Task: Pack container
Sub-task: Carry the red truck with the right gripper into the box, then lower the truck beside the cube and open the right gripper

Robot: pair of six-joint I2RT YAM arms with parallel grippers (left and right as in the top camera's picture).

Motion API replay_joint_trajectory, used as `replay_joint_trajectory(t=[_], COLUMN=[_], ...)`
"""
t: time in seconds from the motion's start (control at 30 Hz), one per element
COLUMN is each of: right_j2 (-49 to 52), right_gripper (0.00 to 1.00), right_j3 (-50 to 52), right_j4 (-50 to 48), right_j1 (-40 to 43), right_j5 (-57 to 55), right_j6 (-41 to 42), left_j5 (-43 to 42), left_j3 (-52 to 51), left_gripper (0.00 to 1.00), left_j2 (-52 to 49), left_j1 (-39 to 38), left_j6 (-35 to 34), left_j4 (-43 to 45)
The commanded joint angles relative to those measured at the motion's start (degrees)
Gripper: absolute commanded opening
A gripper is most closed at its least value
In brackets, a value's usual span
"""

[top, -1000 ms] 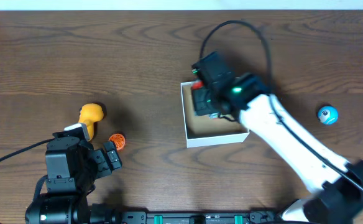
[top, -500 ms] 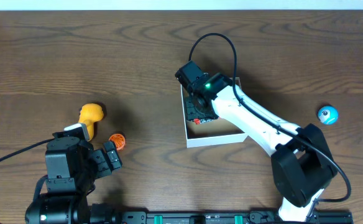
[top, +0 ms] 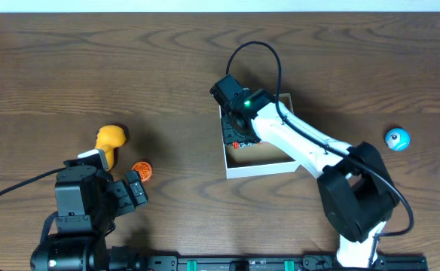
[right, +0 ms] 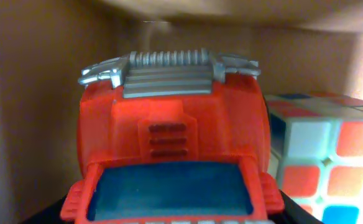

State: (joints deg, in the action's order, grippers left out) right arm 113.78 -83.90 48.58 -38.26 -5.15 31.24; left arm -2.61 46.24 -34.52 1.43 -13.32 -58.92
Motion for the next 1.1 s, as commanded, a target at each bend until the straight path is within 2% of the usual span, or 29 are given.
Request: replay_joint_trajectory(t=[0.0, 0.07, 0.13, 0.2, 0.37, 0.43, 0.63, 0.93, 1.07], right_j2=[0.83, 0.83, 0.83, 0.83, 0.83, 0.83, 0.83, 0.35, -2.56], right_gripper=[0.20, 0.21, 0.26, 0.38, 0.74, 0.80, 0.87, 0.82, 0.80], right_j3=[-0.46, -0.46, -0.46, -0.46, -0.46, -0.46, -0.46, -0.48, -0.48], right_j4=[-0.02, -0.15, -0.42, -0.37, -0.37, -0.37, -0.66, -1.44, -1.22], right_j1=[1.25, 1.79, 2.36, 2.86, 2.97, 2.89, 2.84, 2.84, 2.84], right_j5=[-3.17, -4.11, -4.07, -3.80, -3.58, -3.37, -2.99, -3.32, -6.95], right_j6=[2.16, 2.60, 2.58, 2.58, 2.54, 2.56, 2.56, 2.54, 2.54], left_j5=[0.20, 0.20, 0.20, 0.20, 0.20, 0.20, 0.20, 0.20, 0.17], left_j3=[1.14, 1.14, 1.14, 1.14, 1.14, 1.14, 1.14, 1.14, 1.14], left_gripper=[0.98, 0.98, 0.98, 0.98, 0.98, 0.98, 0.98, 0.98, 0.98], left_j2=[-0.22, -0.22, -0.22, -0.22, -0.22, -0.22, -0.22, -0.22, -0.22], left_j1=[-0.11, -0.11, -0.11, -0.11, -0.11, -0.11, -0.11, -0.11, -0.11], left_j6=[-0.13, -0.13, -0.13, -0.13, -0.13, -0.13, -0.13, -0.13, -0.15], left_j4=[-0.04, -0.04, -0.04, -0.04, -0.02, -0.02, -0.02, -0.02, -0.02])
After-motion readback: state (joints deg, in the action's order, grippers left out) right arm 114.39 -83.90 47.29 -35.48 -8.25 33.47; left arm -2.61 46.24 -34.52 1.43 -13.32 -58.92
